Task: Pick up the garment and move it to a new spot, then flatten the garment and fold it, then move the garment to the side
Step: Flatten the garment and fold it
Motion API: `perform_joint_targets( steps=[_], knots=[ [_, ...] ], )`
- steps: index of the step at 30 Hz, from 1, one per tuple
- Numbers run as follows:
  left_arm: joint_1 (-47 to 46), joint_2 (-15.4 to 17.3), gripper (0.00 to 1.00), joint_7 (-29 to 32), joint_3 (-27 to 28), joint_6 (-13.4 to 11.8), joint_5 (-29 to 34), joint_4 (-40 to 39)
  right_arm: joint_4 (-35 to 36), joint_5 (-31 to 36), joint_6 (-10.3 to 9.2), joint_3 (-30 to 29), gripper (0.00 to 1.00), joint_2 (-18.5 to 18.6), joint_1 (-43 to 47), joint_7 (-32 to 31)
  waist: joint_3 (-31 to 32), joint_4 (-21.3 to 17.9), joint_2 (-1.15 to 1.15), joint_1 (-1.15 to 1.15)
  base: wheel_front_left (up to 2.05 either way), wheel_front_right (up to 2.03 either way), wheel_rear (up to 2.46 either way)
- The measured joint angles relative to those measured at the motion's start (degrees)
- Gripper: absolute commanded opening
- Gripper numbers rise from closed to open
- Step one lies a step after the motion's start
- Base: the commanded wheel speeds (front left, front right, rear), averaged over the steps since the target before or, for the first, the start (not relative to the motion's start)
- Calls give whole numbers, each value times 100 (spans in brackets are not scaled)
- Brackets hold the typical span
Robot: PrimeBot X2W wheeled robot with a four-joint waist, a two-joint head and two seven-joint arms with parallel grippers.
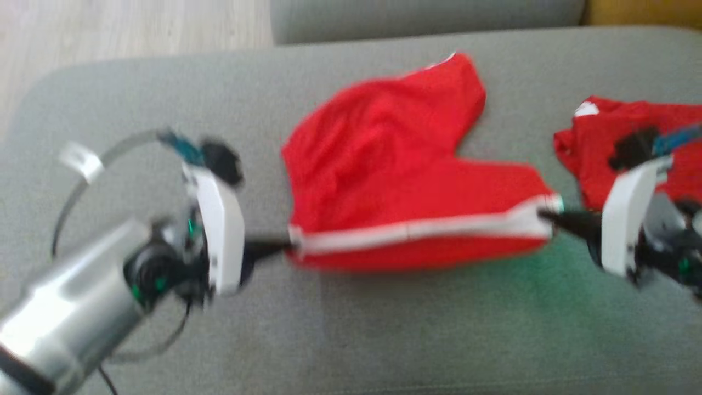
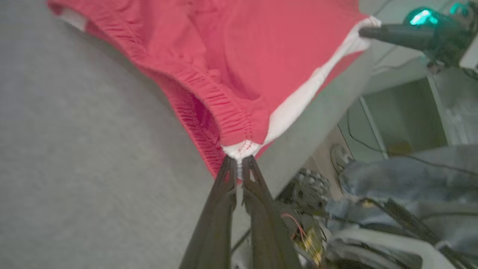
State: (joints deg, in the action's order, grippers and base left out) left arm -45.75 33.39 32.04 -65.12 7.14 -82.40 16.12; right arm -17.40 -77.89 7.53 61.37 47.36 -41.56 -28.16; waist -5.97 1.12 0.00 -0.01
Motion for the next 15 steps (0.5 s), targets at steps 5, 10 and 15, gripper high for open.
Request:
perform_joint_targets(
  steps=[5, 10, 15],
  knots=[
    [453, 332, 0, 475, -286, 0, -352, -630, 354, -265, 0, 80, 0, 316, 483, -400, 261, -58, 0, 0, 0, 0, 0],
    [693, 687, 0, 820, -410, -19, -661, -1268, 865, -559, 0, 40, 0, 734, 839, -771, 353, -82, 0, 0, 0, 0, 0],
    [662, 780, 0, 770, -232, -166, -772, -1461, 1122, -590, 0, -347, 0, 949, 784, -820, 206, -25, 0, 0, 0, 0, 0]
  ],
)
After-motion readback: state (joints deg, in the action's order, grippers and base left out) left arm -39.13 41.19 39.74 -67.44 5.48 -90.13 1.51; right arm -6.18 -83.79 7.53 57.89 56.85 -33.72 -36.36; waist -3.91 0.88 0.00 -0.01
